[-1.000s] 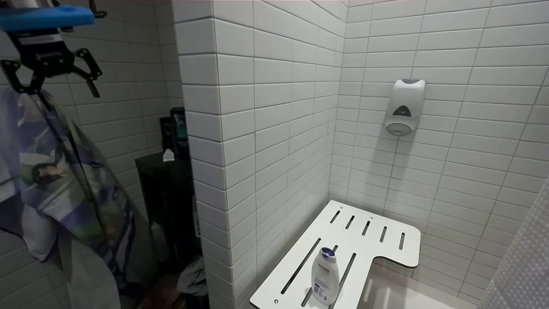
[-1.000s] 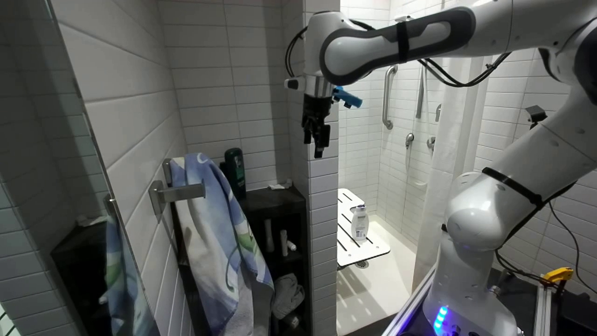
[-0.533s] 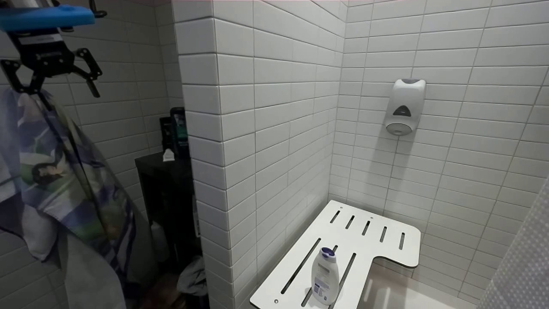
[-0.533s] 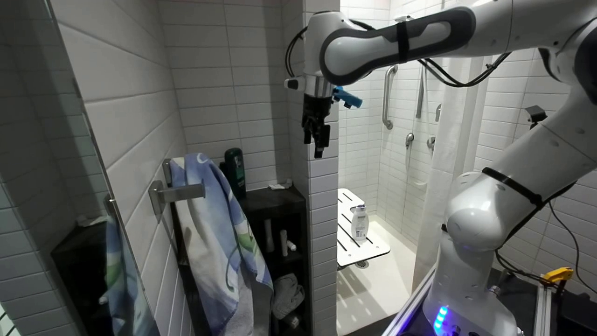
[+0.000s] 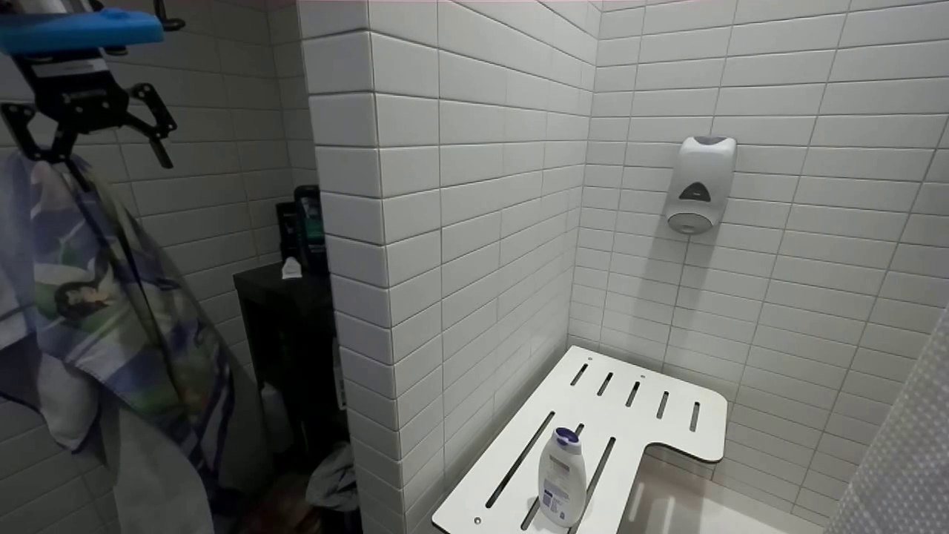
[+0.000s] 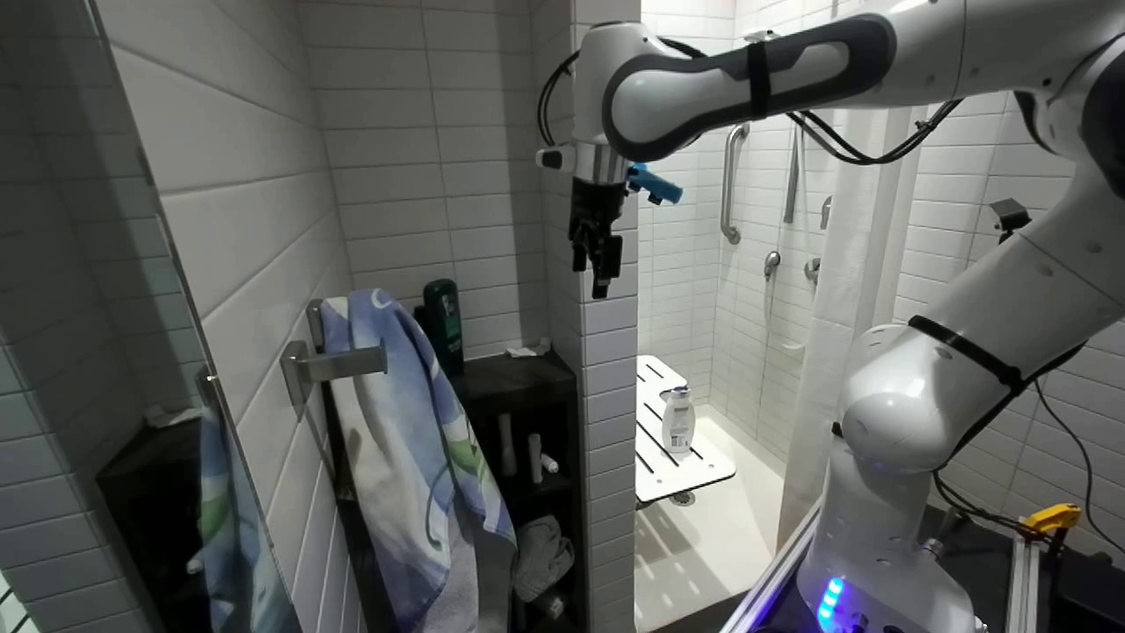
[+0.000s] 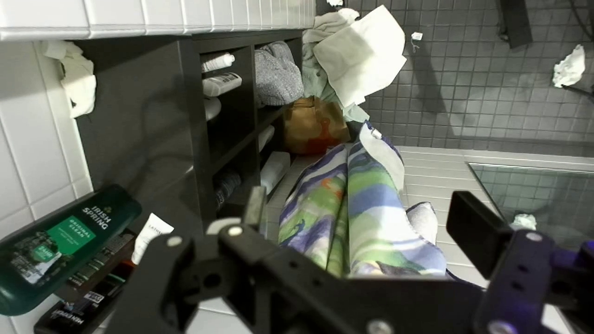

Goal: Put the towel on the hanger

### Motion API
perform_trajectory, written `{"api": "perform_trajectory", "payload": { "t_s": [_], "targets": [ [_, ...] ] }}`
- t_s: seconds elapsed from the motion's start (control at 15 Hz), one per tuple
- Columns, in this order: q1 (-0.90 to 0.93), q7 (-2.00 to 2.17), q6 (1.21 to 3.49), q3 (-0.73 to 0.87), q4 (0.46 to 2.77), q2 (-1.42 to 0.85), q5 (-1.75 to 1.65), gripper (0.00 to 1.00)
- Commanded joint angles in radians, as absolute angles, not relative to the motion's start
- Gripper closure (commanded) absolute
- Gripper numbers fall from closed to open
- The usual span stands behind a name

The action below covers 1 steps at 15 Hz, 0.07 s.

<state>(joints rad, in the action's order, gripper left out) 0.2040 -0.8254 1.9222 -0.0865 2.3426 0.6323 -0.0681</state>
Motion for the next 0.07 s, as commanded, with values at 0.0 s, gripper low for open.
{"api": "perform_trajectory", "payload": {
  "t_s": [0.0],
  "targets": [
    [0.227, -0.814, 1.919, -0.069, 2.34, 0.63, -0.081, 0.0]
  ]
}}
